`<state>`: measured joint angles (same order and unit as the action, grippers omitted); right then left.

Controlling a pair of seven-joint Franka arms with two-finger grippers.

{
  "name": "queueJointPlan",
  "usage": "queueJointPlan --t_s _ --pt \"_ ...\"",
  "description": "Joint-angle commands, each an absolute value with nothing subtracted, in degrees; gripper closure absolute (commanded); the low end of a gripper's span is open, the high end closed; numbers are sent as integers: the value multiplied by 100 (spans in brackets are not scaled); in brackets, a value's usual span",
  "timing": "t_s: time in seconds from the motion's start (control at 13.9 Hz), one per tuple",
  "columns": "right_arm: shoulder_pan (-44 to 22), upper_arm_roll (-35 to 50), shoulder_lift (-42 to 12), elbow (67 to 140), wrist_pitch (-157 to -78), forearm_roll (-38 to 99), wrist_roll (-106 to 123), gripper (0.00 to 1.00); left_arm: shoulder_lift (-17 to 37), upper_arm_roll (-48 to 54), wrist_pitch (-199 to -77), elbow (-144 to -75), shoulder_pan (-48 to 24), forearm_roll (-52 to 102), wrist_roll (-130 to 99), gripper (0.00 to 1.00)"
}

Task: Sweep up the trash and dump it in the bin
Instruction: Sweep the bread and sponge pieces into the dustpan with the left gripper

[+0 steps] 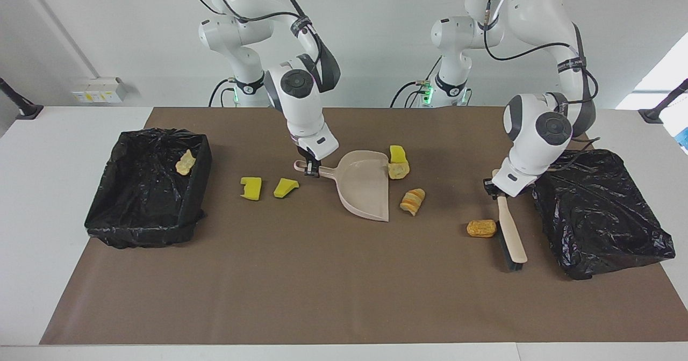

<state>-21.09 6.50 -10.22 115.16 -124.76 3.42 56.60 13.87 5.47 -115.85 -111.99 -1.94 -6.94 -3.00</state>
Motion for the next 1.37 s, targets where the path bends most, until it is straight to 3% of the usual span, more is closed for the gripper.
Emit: queueJointPlan --t_s 0.0,0.36,0.87,1.3 --pt "-2092 694 -923 11619 -12595 492 5502 100 994 545 -11171 -11565 -719 -231 -360 100" --pt "-2083 694 -923 11654 -12595 501 5484 100 625 545 -11118 -12084 -1686 578 -1211 100" --pt "-2074 694 -1002 11786 -12876 633 5484 100 378 545 -10627 -12138 -2820 1467 -2038 100" --pt "-2083 694 -1002 11795 -12850 633 5484 100 -176 484 -9835 -12155 -2743 1854 -2924 100"
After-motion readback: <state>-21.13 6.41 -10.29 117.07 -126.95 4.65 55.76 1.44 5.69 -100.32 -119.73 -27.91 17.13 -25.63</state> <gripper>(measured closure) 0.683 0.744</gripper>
